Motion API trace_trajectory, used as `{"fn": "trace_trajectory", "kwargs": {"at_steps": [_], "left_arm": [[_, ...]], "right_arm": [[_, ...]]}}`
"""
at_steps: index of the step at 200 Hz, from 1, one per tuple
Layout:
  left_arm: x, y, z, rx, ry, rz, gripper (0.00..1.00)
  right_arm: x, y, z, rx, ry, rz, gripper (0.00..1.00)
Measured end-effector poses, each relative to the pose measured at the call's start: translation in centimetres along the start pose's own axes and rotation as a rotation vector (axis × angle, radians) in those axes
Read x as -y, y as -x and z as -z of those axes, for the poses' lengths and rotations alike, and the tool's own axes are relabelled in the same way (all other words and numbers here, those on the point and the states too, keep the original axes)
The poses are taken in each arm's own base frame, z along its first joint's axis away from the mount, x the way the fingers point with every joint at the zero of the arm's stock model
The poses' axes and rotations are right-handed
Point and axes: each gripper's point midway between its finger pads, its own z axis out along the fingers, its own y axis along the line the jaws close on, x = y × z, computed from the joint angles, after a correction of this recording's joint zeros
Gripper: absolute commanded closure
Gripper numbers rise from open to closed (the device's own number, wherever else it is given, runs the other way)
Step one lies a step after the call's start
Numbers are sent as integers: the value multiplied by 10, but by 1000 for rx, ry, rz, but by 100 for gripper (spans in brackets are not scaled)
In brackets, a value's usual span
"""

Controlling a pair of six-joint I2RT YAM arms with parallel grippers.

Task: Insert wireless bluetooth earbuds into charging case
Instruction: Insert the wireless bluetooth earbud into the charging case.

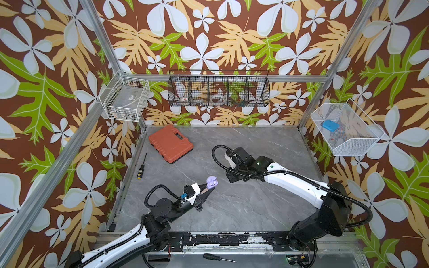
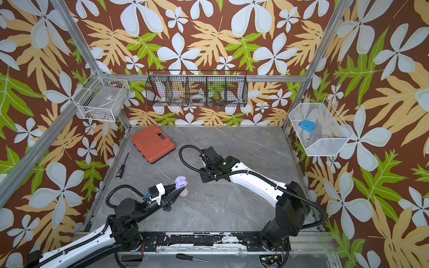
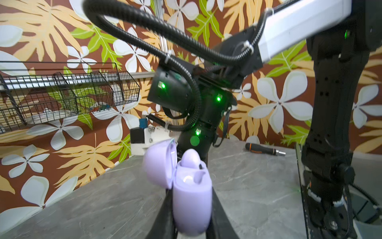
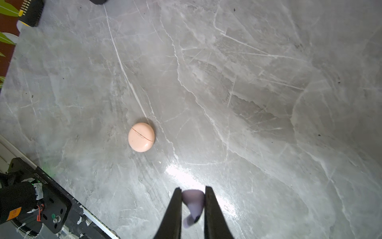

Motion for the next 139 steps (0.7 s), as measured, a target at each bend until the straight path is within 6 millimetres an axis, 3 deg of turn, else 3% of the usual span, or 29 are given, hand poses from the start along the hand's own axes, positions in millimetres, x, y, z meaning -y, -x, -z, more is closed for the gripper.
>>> {"fn": "trace_trajectory", "kwargs": {"at_steps": [26, 101, 139], "left_arm": [[-3, -7, 1, -11, 30, 113, 100], [-13, -76, 8, -107, 157, 316, 100], [-15, -96, 7, -134, 186, 342, 100]], "right_arm": [[-2, 6, 11, 29, 8, 10, 84], [-6, 18, 43, 102, 23, 21, 84], [-10, 22, 54, 133, 44, 31, 83]]}}
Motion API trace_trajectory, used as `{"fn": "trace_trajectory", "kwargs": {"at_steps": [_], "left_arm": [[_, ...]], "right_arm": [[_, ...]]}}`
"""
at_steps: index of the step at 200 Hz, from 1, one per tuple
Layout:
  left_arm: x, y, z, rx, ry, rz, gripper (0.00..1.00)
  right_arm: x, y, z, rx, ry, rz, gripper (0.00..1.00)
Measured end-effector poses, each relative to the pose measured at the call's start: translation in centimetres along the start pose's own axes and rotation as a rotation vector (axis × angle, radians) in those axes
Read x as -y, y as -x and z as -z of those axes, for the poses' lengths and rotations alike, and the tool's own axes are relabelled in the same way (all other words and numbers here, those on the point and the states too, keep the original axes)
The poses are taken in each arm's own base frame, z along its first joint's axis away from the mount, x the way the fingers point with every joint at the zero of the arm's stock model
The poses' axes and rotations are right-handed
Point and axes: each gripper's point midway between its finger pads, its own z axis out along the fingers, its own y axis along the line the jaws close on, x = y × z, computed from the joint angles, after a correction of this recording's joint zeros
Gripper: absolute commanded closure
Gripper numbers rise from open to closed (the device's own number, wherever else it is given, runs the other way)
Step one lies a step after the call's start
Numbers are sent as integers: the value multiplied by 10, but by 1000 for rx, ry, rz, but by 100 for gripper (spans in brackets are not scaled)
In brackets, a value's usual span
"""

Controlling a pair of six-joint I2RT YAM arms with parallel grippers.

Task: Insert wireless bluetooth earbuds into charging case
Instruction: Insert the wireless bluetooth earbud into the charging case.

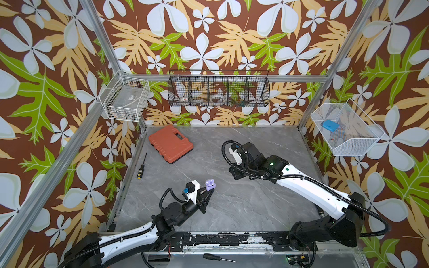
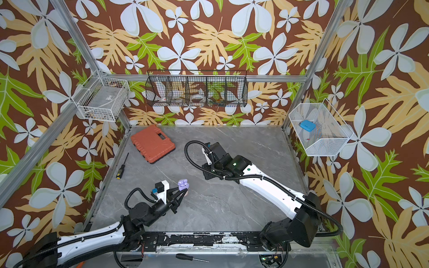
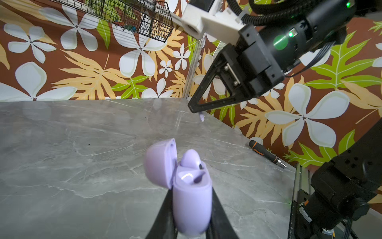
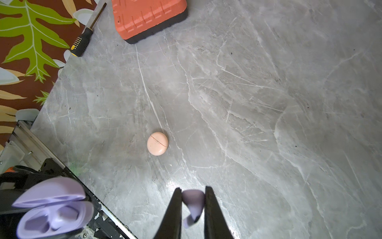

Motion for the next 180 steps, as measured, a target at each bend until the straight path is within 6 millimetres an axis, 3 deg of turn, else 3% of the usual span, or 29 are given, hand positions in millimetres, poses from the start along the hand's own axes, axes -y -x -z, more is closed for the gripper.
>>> {"fn": "trace_trajectory", "kwargs": {"at_steps": [66, 180], "left_arm": [[4, -11, -12, -17, -21, 14, 100], [17, -4, -18, 6, -86, 29, 100]], "right_arm": [[-29, 2, 10, 37, 76, 55, 83], [-82, 1, 23, 99, 190, 148, 83]]}}
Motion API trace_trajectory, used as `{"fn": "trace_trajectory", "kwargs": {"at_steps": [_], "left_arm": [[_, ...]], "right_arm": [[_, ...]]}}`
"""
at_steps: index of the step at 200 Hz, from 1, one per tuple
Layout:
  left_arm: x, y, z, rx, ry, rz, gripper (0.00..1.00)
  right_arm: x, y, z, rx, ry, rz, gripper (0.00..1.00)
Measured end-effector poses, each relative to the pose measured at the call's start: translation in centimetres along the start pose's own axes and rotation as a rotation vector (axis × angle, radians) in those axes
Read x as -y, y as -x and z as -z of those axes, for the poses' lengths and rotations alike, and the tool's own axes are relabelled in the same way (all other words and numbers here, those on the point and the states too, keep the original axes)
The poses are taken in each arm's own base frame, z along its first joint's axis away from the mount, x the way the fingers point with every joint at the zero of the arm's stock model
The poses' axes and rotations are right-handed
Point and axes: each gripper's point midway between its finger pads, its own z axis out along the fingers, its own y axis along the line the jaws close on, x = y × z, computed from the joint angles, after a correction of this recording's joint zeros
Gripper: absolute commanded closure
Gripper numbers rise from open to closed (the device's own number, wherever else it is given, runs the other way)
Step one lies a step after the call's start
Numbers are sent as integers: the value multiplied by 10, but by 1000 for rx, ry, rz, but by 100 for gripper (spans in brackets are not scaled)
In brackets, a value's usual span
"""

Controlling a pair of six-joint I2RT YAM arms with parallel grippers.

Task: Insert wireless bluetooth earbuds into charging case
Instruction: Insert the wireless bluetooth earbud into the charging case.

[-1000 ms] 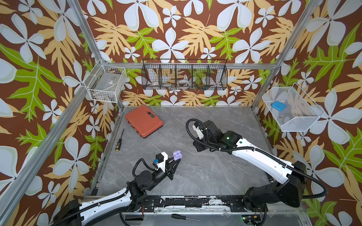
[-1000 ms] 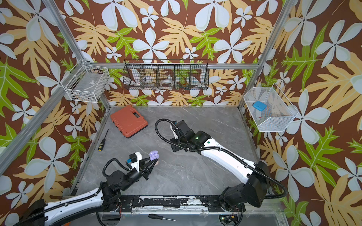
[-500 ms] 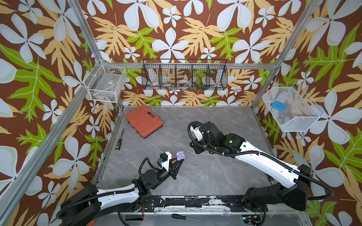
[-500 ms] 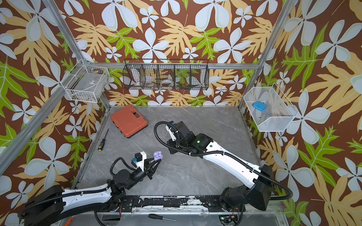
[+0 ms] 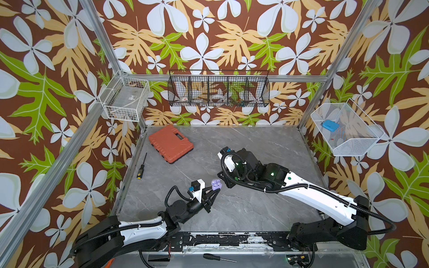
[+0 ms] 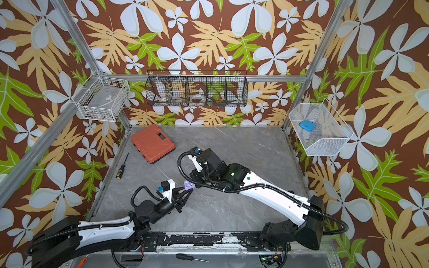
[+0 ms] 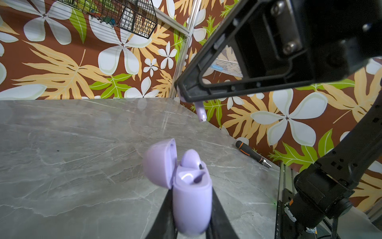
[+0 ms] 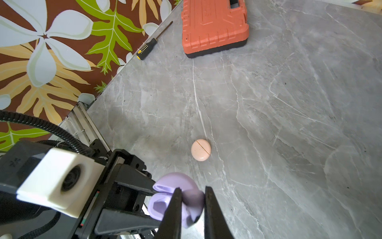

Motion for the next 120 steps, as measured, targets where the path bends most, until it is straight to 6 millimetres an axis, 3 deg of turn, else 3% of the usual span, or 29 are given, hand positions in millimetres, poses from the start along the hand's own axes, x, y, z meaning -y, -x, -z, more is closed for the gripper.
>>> {"fn": "trace_trajectory", "kwargs": {"at_steps": [120], "left_arm": [[4, 7, 1, 24, -16, 18, 100]], "right_arm": [[-22, -7, -6, 11, 50, 29, 83]]}}
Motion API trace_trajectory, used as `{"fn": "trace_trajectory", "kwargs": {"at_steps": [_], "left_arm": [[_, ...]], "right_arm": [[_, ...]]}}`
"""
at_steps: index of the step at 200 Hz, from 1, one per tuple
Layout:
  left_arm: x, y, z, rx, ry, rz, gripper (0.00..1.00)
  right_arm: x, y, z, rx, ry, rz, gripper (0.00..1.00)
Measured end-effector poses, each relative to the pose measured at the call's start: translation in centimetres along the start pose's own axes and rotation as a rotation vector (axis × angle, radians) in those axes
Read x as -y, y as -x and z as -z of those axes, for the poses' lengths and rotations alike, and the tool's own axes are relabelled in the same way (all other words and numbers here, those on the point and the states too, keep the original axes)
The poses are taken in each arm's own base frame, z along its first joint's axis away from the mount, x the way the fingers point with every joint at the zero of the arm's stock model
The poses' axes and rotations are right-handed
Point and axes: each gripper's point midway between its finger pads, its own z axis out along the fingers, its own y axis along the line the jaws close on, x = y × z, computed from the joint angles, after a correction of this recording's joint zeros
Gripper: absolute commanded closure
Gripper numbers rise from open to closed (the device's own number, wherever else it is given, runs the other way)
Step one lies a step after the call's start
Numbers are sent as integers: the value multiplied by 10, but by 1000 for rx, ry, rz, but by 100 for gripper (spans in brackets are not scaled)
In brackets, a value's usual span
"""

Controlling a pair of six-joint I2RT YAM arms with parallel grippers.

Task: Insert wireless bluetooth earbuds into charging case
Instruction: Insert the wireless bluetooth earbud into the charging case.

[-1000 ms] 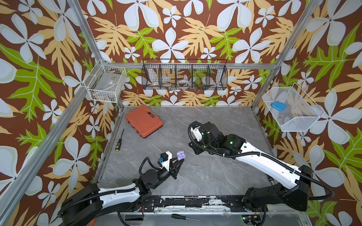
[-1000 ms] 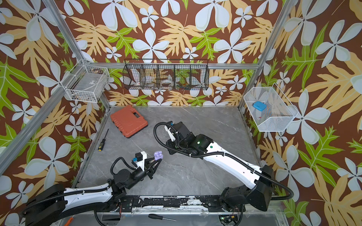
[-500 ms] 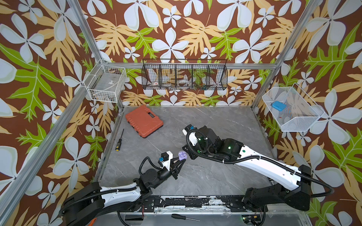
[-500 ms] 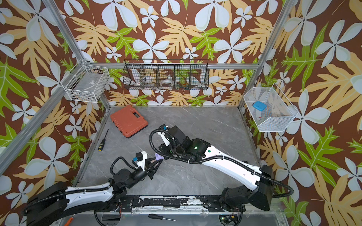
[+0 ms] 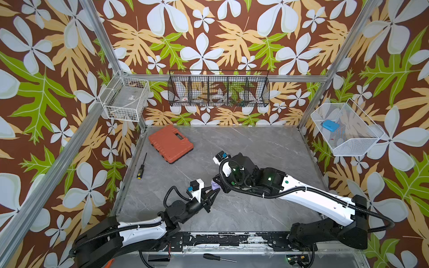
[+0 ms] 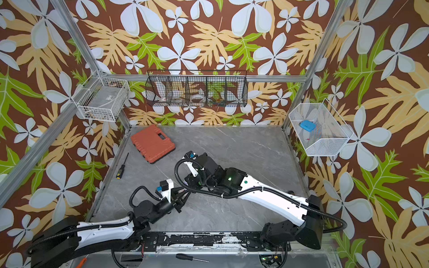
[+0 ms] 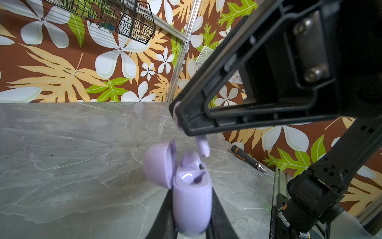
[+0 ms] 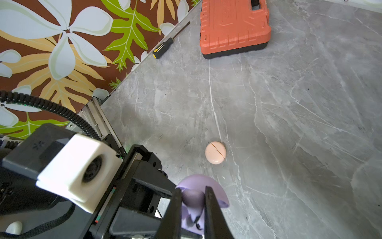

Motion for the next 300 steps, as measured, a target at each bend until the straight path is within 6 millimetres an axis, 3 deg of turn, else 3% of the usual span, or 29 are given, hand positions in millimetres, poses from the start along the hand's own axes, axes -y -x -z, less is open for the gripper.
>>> {"fn": "trace_trajectory", "kwargs": {"at_steps": [300], "left_arm": [[1, 7, 5, 36, -6, 11, 100]], "right_arm": [[-10, -6, -4, 19, 13, 25, 84]]}}
